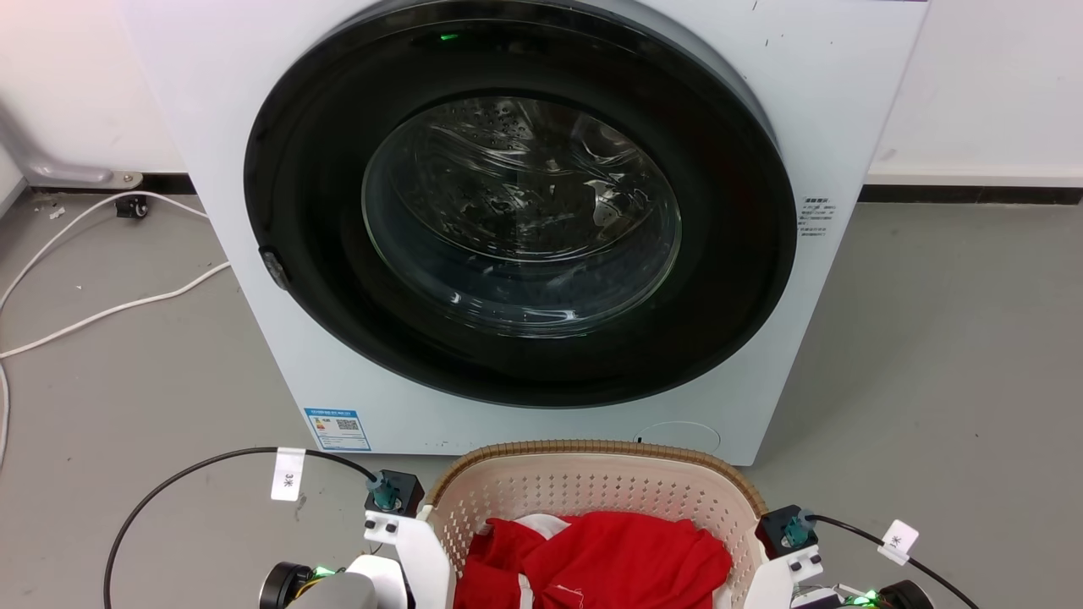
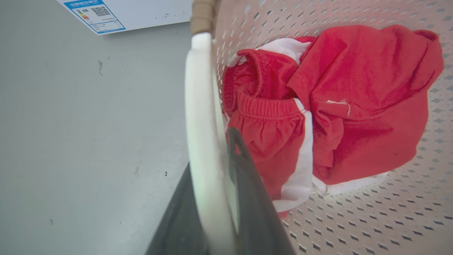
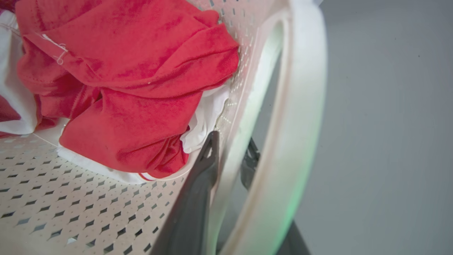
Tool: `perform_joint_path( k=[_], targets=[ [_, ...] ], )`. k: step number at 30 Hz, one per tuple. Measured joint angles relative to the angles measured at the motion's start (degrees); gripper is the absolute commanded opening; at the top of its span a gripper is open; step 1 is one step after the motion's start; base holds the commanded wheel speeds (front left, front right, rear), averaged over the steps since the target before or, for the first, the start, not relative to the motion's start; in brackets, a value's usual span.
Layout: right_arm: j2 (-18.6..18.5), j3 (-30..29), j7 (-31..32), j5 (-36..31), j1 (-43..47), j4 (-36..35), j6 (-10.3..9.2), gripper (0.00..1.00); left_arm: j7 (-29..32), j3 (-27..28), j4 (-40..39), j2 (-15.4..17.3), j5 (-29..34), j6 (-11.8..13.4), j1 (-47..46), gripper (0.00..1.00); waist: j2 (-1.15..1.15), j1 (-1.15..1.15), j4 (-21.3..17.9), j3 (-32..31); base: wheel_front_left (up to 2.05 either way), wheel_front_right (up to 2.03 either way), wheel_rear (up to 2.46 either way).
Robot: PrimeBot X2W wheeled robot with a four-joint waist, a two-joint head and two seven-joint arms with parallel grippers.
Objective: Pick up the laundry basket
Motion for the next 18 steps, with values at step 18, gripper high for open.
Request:
perform_joint_path(
  k=[18],
  targets=[
    [-0.02, 0.66, -0.01, 0.94, 0.00, 0.25, 0.00, 0.00, -0.05, -2.46, -0.08, 0.29, -2.72, 0.00, -0.14, 0.00, 0.00, 0.00, 0.05, 0.16, 0.00, 0.00, 0.00]
  ],
)
